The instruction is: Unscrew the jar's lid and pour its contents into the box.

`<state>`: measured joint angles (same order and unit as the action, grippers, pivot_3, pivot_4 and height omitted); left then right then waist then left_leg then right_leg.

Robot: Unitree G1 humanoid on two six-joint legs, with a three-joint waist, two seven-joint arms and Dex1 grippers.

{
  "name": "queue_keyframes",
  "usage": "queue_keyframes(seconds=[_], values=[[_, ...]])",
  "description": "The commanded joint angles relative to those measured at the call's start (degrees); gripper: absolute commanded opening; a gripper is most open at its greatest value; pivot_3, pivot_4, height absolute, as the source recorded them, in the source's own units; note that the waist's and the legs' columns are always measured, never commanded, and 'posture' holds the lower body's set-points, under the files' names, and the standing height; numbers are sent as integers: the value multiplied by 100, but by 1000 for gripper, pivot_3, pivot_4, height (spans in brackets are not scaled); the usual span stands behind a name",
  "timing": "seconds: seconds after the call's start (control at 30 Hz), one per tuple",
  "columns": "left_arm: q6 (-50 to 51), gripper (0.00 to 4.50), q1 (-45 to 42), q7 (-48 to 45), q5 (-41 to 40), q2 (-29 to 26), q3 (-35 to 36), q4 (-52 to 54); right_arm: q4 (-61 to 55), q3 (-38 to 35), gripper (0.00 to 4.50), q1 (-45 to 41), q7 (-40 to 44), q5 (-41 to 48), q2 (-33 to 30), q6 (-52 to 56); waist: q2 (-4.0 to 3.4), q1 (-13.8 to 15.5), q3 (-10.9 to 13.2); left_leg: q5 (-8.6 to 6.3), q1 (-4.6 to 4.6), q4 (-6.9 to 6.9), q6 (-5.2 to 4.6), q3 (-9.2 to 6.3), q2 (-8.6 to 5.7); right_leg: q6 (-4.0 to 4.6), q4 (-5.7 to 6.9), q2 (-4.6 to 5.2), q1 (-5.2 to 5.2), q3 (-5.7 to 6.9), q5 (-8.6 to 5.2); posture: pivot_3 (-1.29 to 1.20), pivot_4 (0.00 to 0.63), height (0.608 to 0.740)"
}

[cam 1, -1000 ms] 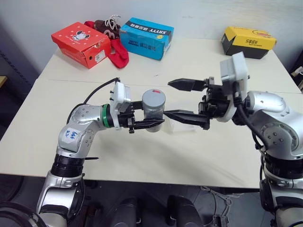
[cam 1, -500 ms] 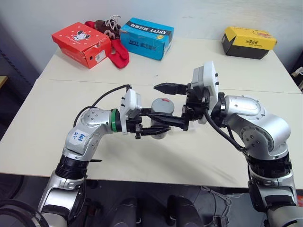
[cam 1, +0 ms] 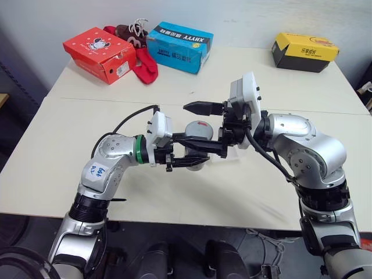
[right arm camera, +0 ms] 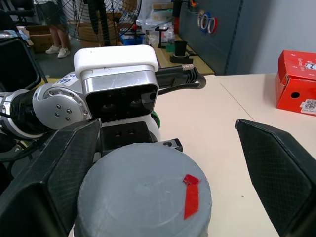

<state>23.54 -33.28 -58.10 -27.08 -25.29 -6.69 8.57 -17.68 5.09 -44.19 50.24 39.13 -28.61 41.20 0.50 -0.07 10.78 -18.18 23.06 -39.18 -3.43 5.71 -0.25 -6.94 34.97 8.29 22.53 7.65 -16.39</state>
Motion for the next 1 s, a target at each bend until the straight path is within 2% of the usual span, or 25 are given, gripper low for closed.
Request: queue_keyframes(seconds=[0.03, 0.77, 1.0], values=[[-209, 2316, 66, -146, -130, 18, 13, 379, 176, -384, 4450, -121, -39, -10, -138, -101, 0, 2, 0, 0, 0, 0, 0, 0, 0, 0, 0, 0, 0, 0, 0, 0, 150, 740], [-320, 2316, 102, -167, -60, -23, 62, 225, -3, -876, 4450, 421, 314, 722, -806, 226, 0, 11, 0, 0, 1, 0, 0, -1, -1, 0, -3, 5, -1, 0, 0, 0, 150, 740], [-340, 2316, 100, -181, -37, -57, 71, 172, -319, -1088, 4450, 356, 237, 1383, -722, 586, 0, 2, 0, 0, 1, 0, 0, -3, 1, 0, -2, 5, -1, 0, 0, 0, 150, 740]])
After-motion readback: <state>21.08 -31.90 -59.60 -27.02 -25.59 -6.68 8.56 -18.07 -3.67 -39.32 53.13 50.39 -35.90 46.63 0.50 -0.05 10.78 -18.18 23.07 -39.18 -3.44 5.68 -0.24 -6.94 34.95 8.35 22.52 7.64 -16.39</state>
